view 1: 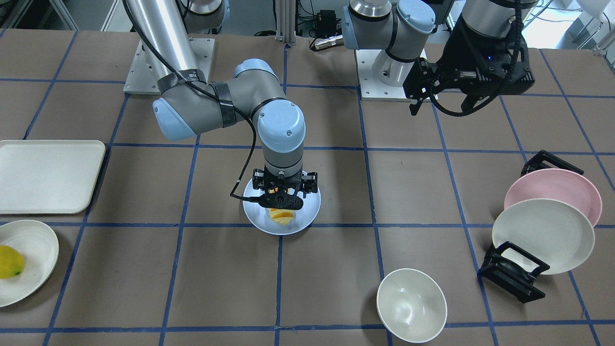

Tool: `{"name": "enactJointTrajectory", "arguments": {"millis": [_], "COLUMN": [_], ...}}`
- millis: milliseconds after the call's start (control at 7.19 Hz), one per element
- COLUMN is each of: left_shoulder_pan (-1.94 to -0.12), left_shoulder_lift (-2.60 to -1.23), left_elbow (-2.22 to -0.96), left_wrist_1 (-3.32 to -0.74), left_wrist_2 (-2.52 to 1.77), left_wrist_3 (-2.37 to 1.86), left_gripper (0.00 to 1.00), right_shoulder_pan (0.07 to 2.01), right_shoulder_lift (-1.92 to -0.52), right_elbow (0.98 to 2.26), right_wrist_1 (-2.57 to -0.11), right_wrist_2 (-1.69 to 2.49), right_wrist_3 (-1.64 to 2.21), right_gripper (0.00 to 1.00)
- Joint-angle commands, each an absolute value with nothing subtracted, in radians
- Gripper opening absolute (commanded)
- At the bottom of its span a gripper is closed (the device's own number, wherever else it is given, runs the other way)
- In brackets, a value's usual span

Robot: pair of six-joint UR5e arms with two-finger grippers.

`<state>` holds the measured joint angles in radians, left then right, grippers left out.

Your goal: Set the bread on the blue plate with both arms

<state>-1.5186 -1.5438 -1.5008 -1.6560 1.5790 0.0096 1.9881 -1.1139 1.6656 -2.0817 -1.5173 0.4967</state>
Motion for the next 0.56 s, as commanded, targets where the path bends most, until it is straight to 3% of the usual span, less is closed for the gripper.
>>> {"name": "enactJointTrajectory", "arguments": {"millis": [0, 417], "left_shoulder_pan": [-1.519, -1.517], "left_shoulder_lift": [-1.542, -1.539], "left_elbow": [-1.506, -1.513], "left_wrist_1": [-1.660, -1.658], "left_wrist_2": [1.578, 1.578], "left_wrist_3": [0.008, 0.006], "left_gripper": [1.00, 1.00], "right_shoulder_pan": [1.964, 1.838], "right_shoulder_lift": [-1.188, -1.326], "right_elbow": [1.664, 1.683], "right_wrist_1": [-2.074, -2.003], "right_wrist_2": [-1.529, -1.534], "right_wrist_3": [0.483, 0.247], "right_gripper": [1.00, 1.00]}}
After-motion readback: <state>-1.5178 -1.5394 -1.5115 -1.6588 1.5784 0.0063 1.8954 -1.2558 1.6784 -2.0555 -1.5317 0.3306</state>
